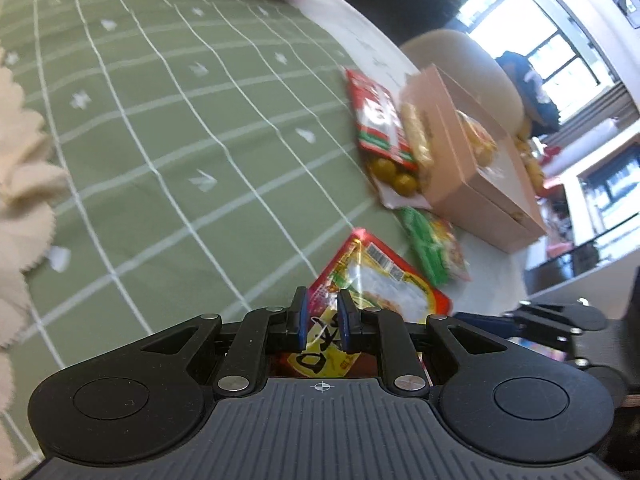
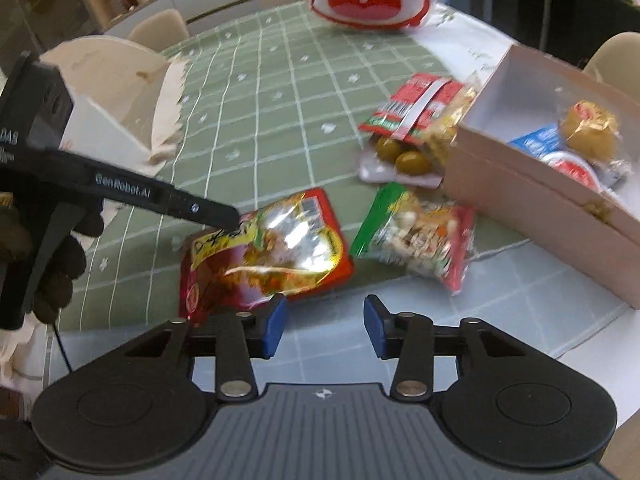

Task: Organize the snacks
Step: 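Grasp the red-and-yellow snack bag on the table with the left tool, then lift the red-and-yellow bag with the left tool while the right reaches the cartoon bag, then grasp the clear cartoon-face snack bag with the right tool while the left carries the red bag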

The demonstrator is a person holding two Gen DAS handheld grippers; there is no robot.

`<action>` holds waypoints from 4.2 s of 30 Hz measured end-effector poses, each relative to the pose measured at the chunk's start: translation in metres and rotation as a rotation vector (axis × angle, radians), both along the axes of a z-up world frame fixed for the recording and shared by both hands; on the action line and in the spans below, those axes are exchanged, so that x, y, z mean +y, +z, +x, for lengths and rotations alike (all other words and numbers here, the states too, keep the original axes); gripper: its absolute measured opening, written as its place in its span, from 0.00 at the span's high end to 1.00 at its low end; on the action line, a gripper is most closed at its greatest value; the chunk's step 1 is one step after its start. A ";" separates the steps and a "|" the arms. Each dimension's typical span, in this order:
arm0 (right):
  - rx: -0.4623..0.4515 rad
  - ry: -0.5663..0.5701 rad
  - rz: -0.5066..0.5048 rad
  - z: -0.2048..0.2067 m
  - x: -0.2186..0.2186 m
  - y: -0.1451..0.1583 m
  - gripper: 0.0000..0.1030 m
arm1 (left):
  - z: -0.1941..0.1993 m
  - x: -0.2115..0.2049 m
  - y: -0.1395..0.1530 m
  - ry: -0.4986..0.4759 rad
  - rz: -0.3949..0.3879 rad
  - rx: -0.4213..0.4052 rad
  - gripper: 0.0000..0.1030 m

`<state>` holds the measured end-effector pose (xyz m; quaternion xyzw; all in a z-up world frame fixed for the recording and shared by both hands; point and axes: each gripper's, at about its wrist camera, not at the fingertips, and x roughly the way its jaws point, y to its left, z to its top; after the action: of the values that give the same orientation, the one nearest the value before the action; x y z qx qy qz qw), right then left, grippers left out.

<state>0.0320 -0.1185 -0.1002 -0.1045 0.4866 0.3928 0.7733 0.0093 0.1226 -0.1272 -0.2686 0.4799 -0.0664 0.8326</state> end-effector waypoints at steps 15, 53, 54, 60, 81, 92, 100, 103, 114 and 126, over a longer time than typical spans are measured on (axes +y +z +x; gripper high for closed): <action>-0.019 -0.035 0.006 -0.006 -0.024 0.010 0.60 | 0.005 -0.006 0.017 -0.038 0.016 -0.018 0.83; -0.020 -0.048 0.047 -0.006 -0.031 -0.007 0.64 | 0.007 -0.076 0.050 -0.335 0.057 -0.111 0.73; -0.014 -0.059 0.042 -0.007 -0.035 -0.010 0.64 | 0.008 -0.081 0.047 -0.340 0.082 -0.103 0.72; -0.016 -0.082 0.051 -0.008 -0.044 -0.012 0.64 | 0.012 -0.092 0.025 -0.345 0.143 -0.051 0.68; -0.025 -0.130 0.079 -0.005 -0.058 -0.012 0.64 | 0.020 -0.091 0.008 -0.250 -0.041 0.002 0.76; -0.112 -0.290 0.041 0.033 -0.054 0.002 0.36 | 0.015 -0.048 0.033 0.000 0.159 -0.051 0.76; -0.140 -0.022 0.098 0.000 -0.028 0.015 0.36 | 0.014 -0.038 0.028 0.049 0.166 -0.012 0.75; -0.292 -0.026 -0.012 0.000 -0.018 0.017 0.36 | 0.014 -0.042 0.028 0.023 0.169 -0.015 0.75; -0.178 -0.128 -0.007 0.055 -0.031 -0.011 0.36 | 0.018 -0.058 0.033 -0.013 0.230 0.000 0.75; -0.183 -0.068 -0.022 0.046 -0.019 -0.023 0.36 | 0.019 -0.068 0.032 -0.019 0.245 0.007 0.74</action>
<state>0.0777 -0.1373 -0.1236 -0.1321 0.4216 0.3499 0.8261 0.0279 0.0546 -0.0953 -0.1604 0.4900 -0.0140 0.8567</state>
